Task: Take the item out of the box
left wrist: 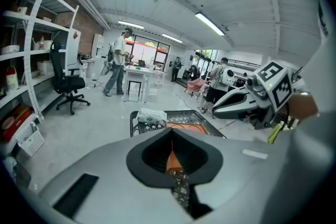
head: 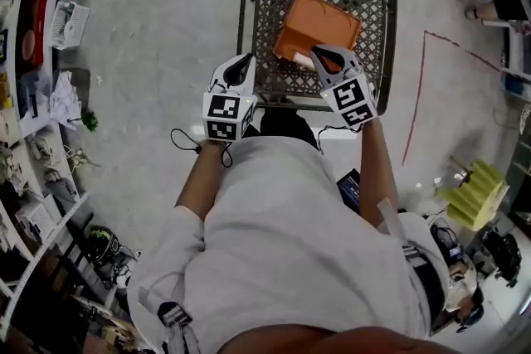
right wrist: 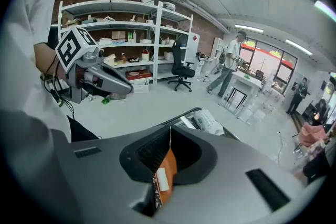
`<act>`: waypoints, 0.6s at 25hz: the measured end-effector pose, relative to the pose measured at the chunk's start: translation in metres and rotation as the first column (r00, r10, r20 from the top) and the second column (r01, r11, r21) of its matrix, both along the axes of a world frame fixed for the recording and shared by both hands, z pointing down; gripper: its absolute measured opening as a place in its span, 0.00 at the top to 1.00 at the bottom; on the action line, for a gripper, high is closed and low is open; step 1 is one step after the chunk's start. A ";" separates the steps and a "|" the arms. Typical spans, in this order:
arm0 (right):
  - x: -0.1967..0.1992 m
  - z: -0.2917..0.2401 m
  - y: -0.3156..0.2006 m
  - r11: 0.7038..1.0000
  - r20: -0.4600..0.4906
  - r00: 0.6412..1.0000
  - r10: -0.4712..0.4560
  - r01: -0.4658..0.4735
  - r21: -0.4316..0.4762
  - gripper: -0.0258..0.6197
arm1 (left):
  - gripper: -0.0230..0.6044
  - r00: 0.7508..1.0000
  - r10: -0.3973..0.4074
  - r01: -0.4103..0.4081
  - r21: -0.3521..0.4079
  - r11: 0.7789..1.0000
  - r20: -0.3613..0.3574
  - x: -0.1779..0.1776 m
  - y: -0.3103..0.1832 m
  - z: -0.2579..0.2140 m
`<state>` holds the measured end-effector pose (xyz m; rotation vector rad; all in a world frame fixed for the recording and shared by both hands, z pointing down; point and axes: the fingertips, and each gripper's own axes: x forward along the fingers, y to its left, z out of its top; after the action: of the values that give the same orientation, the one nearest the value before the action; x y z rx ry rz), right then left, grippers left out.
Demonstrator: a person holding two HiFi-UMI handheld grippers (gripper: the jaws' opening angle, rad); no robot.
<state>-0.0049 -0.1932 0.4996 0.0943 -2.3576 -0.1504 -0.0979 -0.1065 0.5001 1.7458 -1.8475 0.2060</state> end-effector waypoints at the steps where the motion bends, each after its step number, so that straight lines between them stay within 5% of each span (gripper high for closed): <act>1: 0.002 0.006 -0.003 1.000 -0.009 1.000 -0.014 0.014 -0.010 0.95 | 0.95 1.000 -0.011 0.011 -0.013 1.000 0.000 0.004 -0.001 0.004; 8: 0.021 0.060 -0.008 0.988 -0.082 0.988 -0.131 0.123 -0.094 0.95 | 0.95 0.995 -0.099 0.098 -0.083 0.992 -0.013 0.036 -0.003 0.032; 15: 0.034 0.105 -0.005 0.962 -0.217 0.938 -0.271 0.257 -0.090 0.95 | 0.95 0.987 -0.163 0.159 -0.130 0.979 -0.017 0.055 0.006 0.049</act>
<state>0.0286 -0.1985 0.6049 -0.2584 -2.1335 -0.2086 -0.0427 -0.1010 0.5493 1.4976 -1.9013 0.2306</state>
